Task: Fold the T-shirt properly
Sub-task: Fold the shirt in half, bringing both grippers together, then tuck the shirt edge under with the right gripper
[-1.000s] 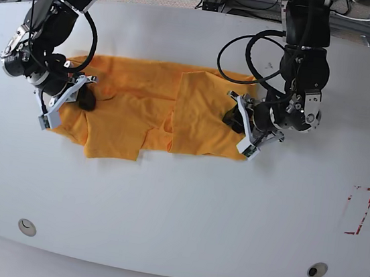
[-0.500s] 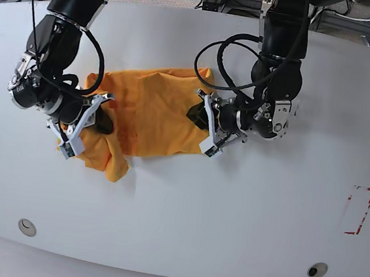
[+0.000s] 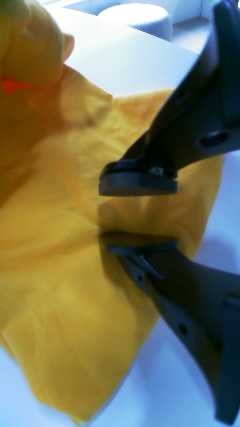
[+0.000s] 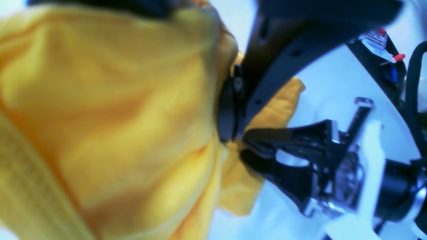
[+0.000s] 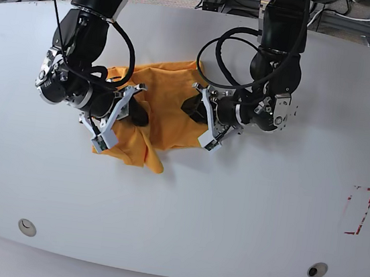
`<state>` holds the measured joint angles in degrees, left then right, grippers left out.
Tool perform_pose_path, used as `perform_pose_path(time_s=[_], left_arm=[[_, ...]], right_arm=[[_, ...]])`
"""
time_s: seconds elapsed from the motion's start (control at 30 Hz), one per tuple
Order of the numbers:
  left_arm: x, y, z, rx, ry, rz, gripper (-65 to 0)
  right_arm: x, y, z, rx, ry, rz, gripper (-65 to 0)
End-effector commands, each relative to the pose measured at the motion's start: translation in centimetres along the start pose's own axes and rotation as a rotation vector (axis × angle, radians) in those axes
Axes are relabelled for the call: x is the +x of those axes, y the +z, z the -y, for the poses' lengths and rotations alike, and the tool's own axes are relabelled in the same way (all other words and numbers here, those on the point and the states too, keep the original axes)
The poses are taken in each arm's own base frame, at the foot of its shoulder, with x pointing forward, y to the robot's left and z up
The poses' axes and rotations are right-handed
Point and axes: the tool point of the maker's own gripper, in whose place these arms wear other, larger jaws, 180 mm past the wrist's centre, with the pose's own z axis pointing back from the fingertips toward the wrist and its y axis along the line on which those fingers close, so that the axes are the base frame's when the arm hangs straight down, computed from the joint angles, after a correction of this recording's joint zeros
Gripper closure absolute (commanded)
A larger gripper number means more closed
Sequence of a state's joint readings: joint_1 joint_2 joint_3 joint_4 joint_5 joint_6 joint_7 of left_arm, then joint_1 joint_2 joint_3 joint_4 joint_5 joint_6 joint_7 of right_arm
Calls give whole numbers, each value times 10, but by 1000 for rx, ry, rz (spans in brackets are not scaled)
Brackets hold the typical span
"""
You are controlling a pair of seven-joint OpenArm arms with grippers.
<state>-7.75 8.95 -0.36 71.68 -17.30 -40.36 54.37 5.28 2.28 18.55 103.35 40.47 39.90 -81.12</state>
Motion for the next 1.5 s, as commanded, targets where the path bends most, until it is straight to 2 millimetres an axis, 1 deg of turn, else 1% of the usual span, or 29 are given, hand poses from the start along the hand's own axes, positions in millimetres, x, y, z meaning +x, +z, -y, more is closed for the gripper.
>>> perform_pose_path(time_s=[0.0,0.1,0.17,0.3,0.37,0.4,0.5,0.57,0.6,0.63,0.73,0.77,0.8,0.87,0.93,1.03,1.13,1.2,1.27,1.33,1.4,1.47], left_arm=[[-13,1,-5,31,-17,-81,-172],[-13,1,-5,31,-17,-81,-175],[-15,0,-5,30,-16,-85,-175],[-9,2,-7,35,-19,-72,-176],[0,5,-8,44,-35,-53,-176],[8,10,-8,56,-53,-31,-176],[28,25,-7,92,-100,31,-176],[42,39,-3,123,-141,83,-176],[46,44,-1,132,-153,99,-176],[51,51,1,145,-170,121,-176],[59,65,7,173,-204,164,-176],[59,75,0,204,-229,163,-176],[60,81,-3,219,-243,164,-176],[55,92,-10,252,-268,153,-174],[48,102,-16,281,-289,138,-172],[35,117,-21,320,-319,112,-172],[21,135,-36,373,-309,91,-172],[12,144,-45,403,-277,84,-172],[4,153,-55,434,-242,83,-172],[-1,162,-65,465,-210,87,-172],[-10,166,-69,478,-185,78,-172],[-17,170,-73,491,-163,73,-172]], right_arm=[[18,2,-6,18,20,63,-214],[15,2,-6,18,16,56,-515],[10,2,-6,17,12,47,-650],[8,4,-6,16,15,42,-650],[15,10,-8,3,43,62,-650],[20,15,-11,1,62,83,-650],[24,27,-18,16,90,116,-650],[27,32,-20,35,98,137,-650],[27,32,-19,33,96,137,-650],[25,35,-14,15,83,139,-650],[13,37,-2,-33,58,105,-650],[11,37,0,-43,56,95,-650],[10,36,2,-49,55,88,-650],[6,35,3,-59,56,70,-650],[5,29,-3,-46,74,61,-650],[-2,21,-10,-42,95,34,-650],[1,15,-8,-77,133,28,-650],[3,14,-6,-101,150,36,-650],[3,20,6,-136,156,33,-650],[3,32,24,-180,153,33,-650],[2,37,37,-197,130,35,-650],[-8,45,59,-227,75,19,-650]])
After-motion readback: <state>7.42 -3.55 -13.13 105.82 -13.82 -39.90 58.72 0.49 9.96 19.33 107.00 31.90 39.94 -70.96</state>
